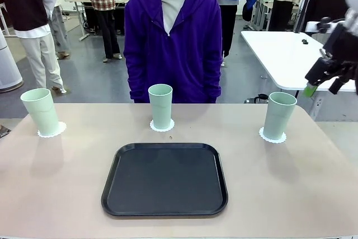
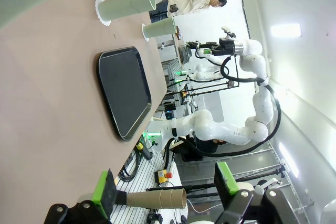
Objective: Place coasters on the table and set cups on them.
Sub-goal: Take one Reusable plastic cup from the Flat Tray and place it on a coaster set by the human.
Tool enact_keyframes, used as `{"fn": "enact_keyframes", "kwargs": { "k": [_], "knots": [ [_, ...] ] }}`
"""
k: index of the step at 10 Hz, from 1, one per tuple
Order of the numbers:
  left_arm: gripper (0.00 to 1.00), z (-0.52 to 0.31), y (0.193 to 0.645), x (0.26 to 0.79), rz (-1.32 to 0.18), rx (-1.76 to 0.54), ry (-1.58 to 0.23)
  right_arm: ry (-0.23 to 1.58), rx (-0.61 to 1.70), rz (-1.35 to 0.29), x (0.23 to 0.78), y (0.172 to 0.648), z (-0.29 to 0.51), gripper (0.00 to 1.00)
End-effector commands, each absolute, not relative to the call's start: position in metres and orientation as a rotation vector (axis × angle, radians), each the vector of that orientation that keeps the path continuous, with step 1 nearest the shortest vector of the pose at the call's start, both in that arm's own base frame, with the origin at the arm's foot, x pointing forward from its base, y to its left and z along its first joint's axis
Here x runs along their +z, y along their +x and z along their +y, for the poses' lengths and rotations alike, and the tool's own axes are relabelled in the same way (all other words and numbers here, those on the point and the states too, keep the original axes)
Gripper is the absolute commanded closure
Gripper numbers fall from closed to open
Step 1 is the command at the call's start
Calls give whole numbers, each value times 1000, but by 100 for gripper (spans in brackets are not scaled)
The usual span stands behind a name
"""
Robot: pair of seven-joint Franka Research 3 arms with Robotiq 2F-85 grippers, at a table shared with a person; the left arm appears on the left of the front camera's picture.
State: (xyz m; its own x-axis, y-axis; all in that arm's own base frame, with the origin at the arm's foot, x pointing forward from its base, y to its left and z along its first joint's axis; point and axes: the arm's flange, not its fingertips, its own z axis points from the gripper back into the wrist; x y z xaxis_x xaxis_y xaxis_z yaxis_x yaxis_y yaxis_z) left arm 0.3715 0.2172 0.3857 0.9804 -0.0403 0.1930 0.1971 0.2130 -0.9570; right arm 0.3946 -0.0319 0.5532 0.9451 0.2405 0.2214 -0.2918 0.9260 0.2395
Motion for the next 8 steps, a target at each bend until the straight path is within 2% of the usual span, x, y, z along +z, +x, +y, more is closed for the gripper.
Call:
{"fn": "enact_keyframes", "kwargs": {
  "k": [1, 2, 5, 8],
  "knots": [
    [0, 219, 370, 388, -144, -170, -1350, 710, 98, -184, 540, 404, -109, 0],
    [0, 219, 370, 388, -144, -170, -1350, 819, 36, -177, 520, 408, -136, 0],
    [0, 219, 370, 388, -144, -170, -1350, 1184, 97, -153, 452, 409, -187, 0],
    [0, 219, 370, 388, -144, -170, -1350, 1313, 95, -209, 402, 407, -200, 0]
  ]
}}
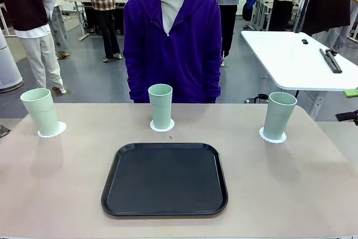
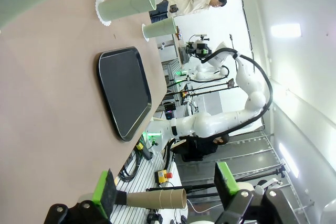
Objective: Place coasters on the table and set cups on them.
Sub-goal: Take one Reusable plastic cup from the Flat Tray and place it on a coaster set by the human.
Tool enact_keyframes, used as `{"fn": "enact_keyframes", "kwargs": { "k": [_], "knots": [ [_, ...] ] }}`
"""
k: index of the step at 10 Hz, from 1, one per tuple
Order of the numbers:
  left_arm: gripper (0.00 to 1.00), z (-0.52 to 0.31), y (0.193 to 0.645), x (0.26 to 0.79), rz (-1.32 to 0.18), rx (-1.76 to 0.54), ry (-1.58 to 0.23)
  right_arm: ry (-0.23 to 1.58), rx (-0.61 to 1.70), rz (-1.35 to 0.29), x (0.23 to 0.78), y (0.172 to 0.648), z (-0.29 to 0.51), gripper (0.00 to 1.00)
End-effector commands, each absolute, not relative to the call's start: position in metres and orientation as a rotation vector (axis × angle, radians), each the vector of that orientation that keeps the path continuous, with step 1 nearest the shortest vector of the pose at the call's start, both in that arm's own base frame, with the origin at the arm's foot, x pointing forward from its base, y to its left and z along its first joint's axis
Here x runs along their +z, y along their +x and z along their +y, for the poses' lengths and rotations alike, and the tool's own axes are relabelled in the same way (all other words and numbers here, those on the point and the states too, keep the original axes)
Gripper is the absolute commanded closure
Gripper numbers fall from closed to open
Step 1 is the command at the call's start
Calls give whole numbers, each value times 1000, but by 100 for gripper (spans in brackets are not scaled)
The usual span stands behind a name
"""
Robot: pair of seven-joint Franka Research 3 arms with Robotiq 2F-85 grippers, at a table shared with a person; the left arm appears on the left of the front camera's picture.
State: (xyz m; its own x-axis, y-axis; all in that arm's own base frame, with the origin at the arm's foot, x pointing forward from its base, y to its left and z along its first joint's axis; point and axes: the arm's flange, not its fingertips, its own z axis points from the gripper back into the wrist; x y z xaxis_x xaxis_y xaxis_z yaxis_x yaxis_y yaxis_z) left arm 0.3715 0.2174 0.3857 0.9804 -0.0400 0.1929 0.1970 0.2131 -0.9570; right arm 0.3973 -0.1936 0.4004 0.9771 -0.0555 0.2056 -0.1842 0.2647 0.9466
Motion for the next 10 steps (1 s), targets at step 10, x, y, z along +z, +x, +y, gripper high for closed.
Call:
{"fn": "enact_keyframes", "kwargs": {
  "k": [10],
  "knots": [
    [0, 219, 370, 388, -144, -170, -1350, 1326, 79, -193, 387, 399, -208, 0]
  ]
}}
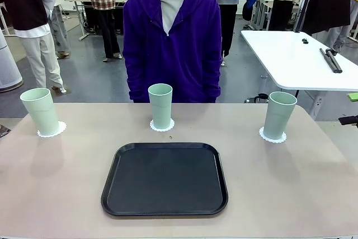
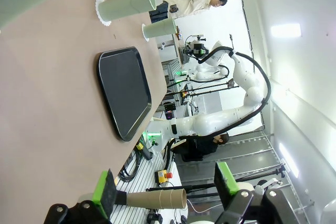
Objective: Place coasters on the table and set cups on them.
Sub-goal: Take one Reusable plastic cup from the Flat Tray and place it on a coaster set by the human.
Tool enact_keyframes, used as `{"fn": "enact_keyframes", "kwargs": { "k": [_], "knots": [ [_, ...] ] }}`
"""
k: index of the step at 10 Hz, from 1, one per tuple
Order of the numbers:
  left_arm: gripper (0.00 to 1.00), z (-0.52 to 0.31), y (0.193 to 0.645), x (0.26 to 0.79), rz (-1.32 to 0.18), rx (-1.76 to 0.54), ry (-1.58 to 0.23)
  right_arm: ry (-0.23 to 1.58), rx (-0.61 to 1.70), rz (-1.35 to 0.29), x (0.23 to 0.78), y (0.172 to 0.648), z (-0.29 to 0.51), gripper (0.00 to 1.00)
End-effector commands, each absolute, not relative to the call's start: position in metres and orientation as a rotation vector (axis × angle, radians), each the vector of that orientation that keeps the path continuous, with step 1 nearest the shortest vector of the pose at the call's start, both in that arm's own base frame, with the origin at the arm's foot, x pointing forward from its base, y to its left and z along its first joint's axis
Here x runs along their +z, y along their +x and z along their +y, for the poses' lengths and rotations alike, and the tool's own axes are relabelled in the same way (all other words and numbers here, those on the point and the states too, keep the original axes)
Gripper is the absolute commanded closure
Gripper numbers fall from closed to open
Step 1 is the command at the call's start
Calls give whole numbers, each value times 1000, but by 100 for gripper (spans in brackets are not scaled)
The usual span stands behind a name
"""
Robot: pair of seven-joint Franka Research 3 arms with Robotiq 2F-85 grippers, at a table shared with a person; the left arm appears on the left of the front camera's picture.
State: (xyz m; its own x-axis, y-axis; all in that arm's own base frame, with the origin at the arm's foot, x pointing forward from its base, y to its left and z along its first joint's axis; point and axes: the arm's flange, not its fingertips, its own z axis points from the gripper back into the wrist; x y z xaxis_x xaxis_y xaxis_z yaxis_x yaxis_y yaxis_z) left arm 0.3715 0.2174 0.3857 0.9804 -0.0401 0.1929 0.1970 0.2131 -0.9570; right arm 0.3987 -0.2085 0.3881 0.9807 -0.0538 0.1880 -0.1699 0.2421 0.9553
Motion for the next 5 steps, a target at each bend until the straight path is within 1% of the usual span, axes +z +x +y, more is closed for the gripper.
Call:
{"fn": "enact_keyframes", "kwargs": {
  "k": [1, 5],
  "knots": [
    [0, 219, 370, 388, -144, -170, -1350, 1326, 79, -193, 387, 399, -208, 0],
    [0, 219, 370, 388, -144, -170, -1350, 1326, 79, -193, 387, 399, -208, 0]
  ]
}}
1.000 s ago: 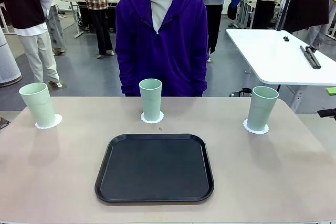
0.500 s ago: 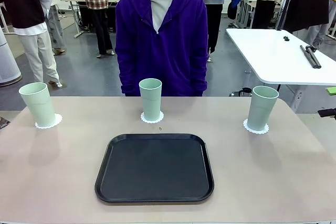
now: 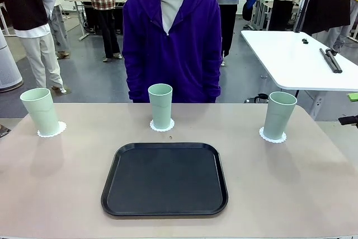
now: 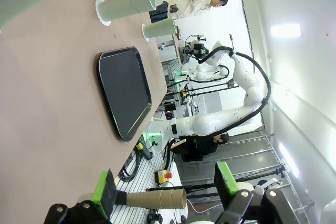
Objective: Place coasters on the table and set cups on them.
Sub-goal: Take one Reusable plastic cup from the Flat Tray and place it on a coaster set by the human.
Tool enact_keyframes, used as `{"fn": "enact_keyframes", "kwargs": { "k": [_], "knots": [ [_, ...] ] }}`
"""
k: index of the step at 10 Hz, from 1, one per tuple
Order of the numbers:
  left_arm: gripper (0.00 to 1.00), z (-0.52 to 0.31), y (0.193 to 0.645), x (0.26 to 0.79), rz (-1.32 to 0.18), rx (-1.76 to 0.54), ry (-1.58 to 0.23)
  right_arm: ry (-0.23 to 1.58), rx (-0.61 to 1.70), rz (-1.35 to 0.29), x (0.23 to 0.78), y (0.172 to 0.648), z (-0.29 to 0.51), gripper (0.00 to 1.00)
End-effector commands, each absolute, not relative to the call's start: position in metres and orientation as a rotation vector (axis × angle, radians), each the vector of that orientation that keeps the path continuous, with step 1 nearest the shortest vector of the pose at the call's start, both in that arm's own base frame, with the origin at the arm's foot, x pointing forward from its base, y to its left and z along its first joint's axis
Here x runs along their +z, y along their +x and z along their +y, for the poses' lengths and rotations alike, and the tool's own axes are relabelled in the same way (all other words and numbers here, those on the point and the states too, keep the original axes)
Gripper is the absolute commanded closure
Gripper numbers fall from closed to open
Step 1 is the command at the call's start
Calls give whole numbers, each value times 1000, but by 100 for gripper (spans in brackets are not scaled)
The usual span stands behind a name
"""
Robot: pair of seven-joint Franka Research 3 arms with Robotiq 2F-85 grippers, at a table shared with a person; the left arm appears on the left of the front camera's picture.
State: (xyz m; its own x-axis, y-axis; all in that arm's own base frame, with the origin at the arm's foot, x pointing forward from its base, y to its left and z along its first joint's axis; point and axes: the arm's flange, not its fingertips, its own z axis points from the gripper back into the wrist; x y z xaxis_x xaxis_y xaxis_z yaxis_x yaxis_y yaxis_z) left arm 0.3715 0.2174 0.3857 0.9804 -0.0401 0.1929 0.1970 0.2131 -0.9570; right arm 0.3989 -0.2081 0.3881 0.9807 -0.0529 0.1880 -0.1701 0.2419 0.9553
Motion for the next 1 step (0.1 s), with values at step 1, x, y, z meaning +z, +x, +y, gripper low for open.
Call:
{"fn": "enact_keyframes", "kwargs": {
  "k": [1],
  "knots": [
    [0, 219, 370, 388, -144, -170, -1350, 1326, 79, -193, 387, 399, -208, 0]
  ]
}}
